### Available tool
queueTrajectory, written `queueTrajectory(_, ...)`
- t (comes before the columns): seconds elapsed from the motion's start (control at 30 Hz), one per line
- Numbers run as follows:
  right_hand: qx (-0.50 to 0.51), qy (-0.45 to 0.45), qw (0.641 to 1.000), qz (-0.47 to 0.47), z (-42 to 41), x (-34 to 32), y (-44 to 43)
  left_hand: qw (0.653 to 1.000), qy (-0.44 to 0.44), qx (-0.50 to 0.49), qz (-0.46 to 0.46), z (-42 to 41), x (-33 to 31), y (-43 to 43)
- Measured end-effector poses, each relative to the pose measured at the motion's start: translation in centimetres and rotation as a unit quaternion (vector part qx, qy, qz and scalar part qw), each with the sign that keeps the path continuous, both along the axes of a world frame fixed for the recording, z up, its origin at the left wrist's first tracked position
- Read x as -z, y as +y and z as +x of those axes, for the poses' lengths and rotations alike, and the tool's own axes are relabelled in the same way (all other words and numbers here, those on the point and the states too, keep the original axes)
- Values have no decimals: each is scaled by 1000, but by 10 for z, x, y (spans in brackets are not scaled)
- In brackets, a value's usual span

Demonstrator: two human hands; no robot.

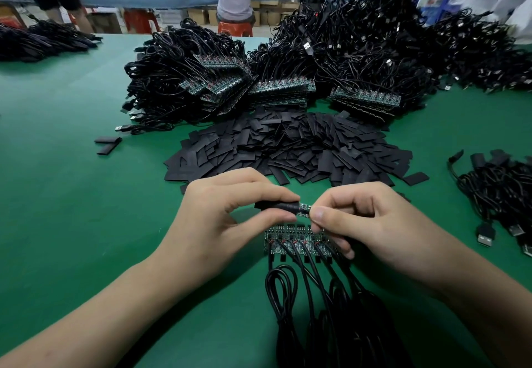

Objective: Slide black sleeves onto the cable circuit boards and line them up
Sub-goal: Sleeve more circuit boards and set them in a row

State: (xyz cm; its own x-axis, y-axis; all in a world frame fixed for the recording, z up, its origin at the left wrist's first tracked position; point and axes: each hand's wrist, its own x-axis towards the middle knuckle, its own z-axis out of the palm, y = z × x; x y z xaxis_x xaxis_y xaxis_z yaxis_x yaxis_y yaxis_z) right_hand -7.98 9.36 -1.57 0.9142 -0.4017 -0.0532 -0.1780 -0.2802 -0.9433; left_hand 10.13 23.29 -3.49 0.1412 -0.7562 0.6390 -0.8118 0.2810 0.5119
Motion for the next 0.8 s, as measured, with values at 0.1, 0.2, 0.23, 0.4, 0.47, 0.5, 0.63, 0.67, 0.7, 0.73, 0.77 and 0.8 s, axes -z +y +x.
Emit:
queueTrajectory(0.1, -10, 7, 1000, -7, 2, 2, 2, 1000, -10, 19, 12, -3, 1, -1)
queueTrajectory(0.2, -12, -6, 1000, 2, 3, 2, 2, 1000, -10, 11, 5, -4, 0, -1)
queueTrajectory(0.23, -14, -11, 1000, 8, 2, 2, 1, 1000, -9, 2, 0, -4, 0, -1)
queueTrajectory(0.4, 4, -30, 1000, 5, 1, 2, -2, 1000, -7, -17, -7, -4, -2, 0)
queueTrajectory(0.47, 3, -30, 1000, -6, 1, 3, 0, 1000, -9, -14, -3, -5, -2, 0)
queueTrajectory(0.5, 0, -31, 999, -9, 2, 3, 2, 1000, -9, -12, 0, -5, -2, 0)
queueTrajectory(0.63, 6, -36, 999, -9, 2, 2, 5, 1000, -10, -12, 2, -5, -2, 0)
queueTrajectory(0.67, 12, -38, 999, -14, 2, 2, 6, 1000, -9, -21, 0, -5, -2, -1)
queueTrajectory(0.7, 22, -41, 999, -25, 2, 2, 7, 999, -6, -37, -4, -5, -2, -1)
queueTrajectory(0.73, 34, -45, 997, -45, 3, 2, 8, 998, -2, -58, -9, -5, -3, -1)
queueTrajectory(0.77, 49, -49, 995, -74, 4, 2, 10, 996, 4, -82, -15, -6, -3, -2)
queueTrajectory(0.8, 64, -54, 990, -112, 5, 3, 13, 994, 11, -105, -19, -6, -2, -2)
